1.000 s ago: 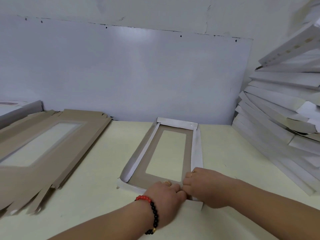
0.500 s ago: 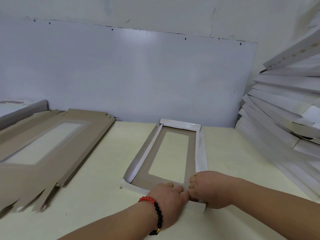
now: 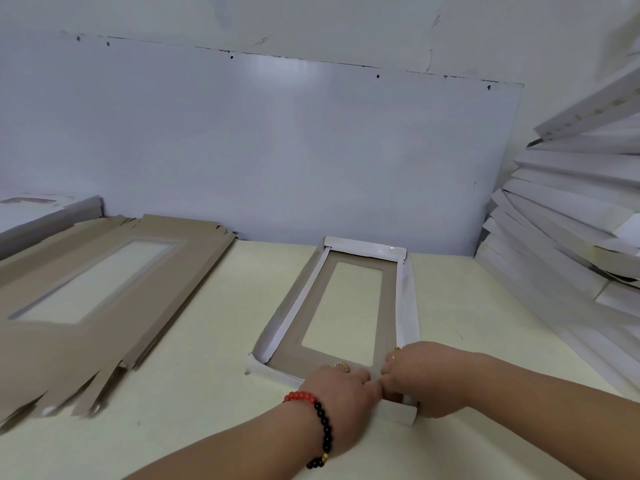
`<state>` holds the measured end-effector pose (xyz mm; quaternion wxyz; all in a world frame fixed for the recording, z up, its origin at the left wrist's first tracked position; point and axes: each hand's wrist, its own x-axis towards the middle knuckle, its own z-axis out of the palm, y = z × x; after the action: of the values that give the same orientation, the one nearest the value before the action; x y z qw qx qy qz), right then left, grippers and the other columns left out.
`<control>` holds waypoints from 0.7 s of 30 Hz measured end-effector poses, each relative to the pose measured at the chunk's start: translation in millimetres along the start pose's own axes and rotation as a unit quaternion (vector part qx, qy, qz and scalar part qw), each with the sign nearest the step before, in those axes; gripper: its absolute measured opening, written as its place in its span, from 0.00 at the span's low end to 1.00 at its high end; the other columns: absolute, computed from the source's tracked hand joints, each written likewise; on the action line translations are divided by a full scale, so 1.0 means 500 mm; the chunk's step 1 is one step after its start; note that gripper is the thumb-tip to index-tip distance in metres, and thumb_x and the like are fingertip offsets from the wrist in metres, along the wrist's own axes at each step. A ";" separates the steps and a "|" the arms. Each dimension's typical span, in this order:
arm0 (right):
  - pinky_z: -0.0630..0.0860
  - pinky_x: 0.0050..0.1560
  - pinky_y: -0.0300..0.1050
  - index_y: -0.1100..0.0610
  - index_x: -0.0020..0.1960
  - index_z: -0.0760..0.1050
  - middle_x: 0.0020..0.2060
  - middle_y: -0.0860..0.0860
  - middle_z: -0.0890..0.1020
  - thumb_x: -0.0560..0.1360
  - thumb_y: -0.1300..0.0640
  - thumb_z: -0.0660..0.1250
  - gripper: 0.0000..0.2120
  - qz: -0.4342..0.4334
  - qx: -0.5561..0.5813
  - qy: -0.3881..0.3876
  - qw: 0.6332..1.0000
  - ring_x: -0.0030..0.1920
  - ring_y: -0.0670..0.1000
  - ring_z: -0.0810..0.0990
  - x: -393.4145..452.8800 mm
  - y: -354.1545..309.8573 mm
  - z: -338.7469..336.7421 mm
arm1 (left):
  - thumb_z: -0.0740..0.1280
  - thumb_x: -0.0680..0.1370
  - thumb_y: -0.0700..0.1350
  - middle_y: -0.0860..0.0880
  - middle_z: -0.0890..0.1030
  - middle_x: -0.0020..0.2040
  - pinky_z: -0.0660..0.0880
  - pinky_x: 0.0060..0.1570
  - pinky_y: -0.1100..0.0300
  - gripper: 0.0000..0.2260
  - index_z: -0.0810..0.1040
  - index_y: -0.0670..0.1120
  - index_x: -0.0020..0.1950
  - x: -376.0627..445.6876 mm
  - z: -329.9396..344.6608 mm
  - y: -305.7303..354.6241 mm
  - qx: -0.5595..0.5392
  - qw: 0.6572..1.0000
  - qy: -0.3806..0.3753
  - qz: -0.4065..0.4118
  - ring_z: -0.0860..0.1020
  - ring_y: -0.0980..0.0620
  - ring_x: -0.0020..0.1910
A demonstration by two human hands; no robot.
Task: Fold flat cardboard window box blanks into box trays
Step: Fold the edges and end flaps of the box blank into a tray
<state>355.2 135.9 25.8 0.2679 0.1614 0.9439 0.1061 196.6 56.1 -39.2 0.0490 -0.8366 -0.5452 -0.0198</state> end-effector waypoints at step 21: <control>0.72 0.48 0.47 0.51 0.49 0.72 0.46 0.48 0.76 0.71 0.59 0.63 0.07 0.006 0.113 0.007 0.994 0.53 0.49 0.69 -0.014 -0.003 -0.003 | 0.57 0.78 0.41 0.47 0.73 0.51 0.68 0.46 0.52 0.16 0.68 0.54 0.65 -0.013 0.001 -0.002 -0.047 0.998 0.030 -0.006 0.72 0.43 0.50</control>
<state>359.6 131.8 29.8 0.2403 0.1955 0.9508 0.0013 193.3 50.8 -40.3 0.0262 -0.8335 -0.5473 -0.0706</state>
